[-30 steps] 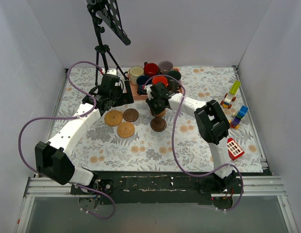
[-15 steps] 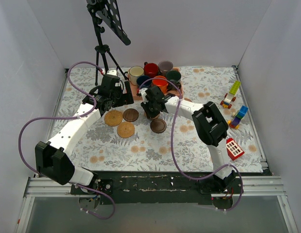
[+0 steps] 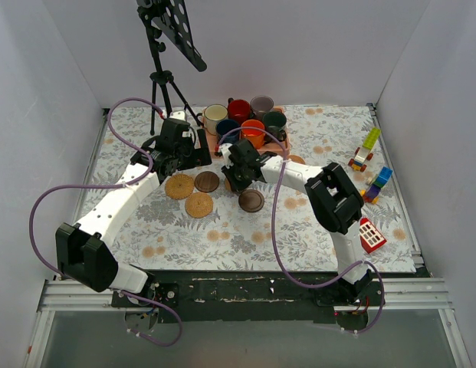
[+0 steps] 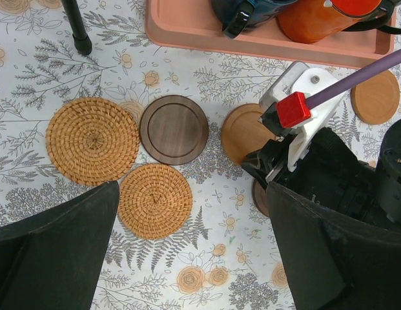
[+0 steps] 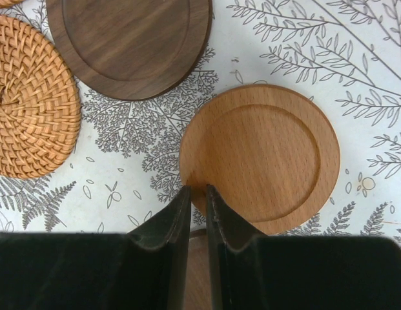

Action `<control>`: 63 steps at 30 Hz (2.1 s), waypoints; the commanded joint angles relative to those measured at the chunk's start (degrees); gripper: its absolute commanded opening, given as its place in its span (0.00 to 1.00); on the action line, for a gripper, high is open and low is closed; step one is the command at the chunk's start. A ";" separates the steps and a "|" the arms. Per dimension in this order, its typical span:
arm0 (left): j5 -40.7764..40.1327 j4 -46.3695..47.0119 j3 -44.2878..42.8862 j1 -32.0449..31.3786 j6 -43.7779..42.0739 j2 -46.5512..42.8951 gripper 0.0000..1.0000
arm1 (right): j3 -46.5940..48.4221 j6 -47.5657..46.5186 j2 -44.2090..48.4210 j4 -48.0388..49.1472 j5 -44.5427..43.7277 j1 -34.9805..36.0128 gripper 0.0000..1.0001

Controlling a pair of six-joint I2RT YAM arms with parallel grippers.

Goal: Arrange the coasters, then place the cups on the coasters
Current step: Move the coaster to the center of the board.

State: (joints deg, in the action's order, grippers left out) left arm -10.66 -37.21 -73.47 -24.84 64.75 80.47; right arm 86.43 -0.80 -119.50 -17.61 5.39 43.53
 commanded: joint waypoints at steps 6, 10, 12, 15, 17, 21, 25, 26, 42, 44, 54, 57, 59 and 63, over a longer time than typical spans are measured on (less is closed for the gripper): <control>-0.07 0.91 0.87 0.32 -0.50 -2.24 0.98 | -0.30 2.64 3.66 -2.52 2.26 0.94 0.23; -0.16 0.74 0.70 0.41 -0.50 -2.16 0.98 | 1.19 2.99 4.54 -2.78 0.60 0.86 0.26; -0.24 0.74 0.70 0.41 -0.50 -2.24 0.98 | 2.16 3.26 5.15 -2.79 -0.46 0.86 0.27; -0.42 0.56 0.70 0.41 -0.59 -2.33 0.98 | 4.70 3.52 5.95 -3.75 -1.87 0.86 0.34; -0.68 0.47 0.52 0.41 -0.68 -2.33 0.98 | 6.28 3.44 6.47 -4.10 -2.92 0.59 0.43; -0.95 0.39 0.35 0.32 -0.77 -2.16 0.98 | 8.66 3.87 6.21 -5.50 -4.33 -1.33 0.52; -1.21 0.21 -0.09 0.23 -0.85 -1.81 0.98 | 10.33 3.53 4.81 -6.91 -4.69 -4.06 0.61; -1.30 0.21 -0.18 0.32 -0.85 -1.80 0.98 | 10.68 3.17 4.46 -7.26 -4.68 -4.67 0.62; -2.00 -0.23 -1.23 0.41 -0.85 -0.93 0.98 | 15.08 1.24 -3.71 -11.31 2.08 -8.37 0.47; -2.09 -0.49 -1.15 0.41 -0.85 -0.93 0.98 | 15.08 1.59 -4.16 -11.31 2.52 -8.37 0.46; -1.83 -0.41 -0.97 0.41 -0.94 -1.10 0.98 | 13.85 2.82 -6.00 -10.78 4.37 -8.37 0.43; -1.65 -0.41 -0.71 0.41 -0.86 -1.19 0.98 | 13.85 2.82 -6.18 -11.22 4.37 -8.37 0.42; -1.47 -0.32 -0.44 0.41 -0.85 -1.36 0.98 | 13.59 2.82 -6.27 -11.14 4.37 -8.37 0.41; -1.30 -0.23 -0.18 0.41 -0.85 -1.45 0.98 | 12.62 2.82 -6.62 -11.14 4.46 -8.20 0.41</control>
State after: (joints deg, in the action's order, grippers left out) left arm -11.55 -37.34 -72.95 -24.84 64.36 80.47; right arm 98.85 1.56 -125.69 -28.64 8.67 35.05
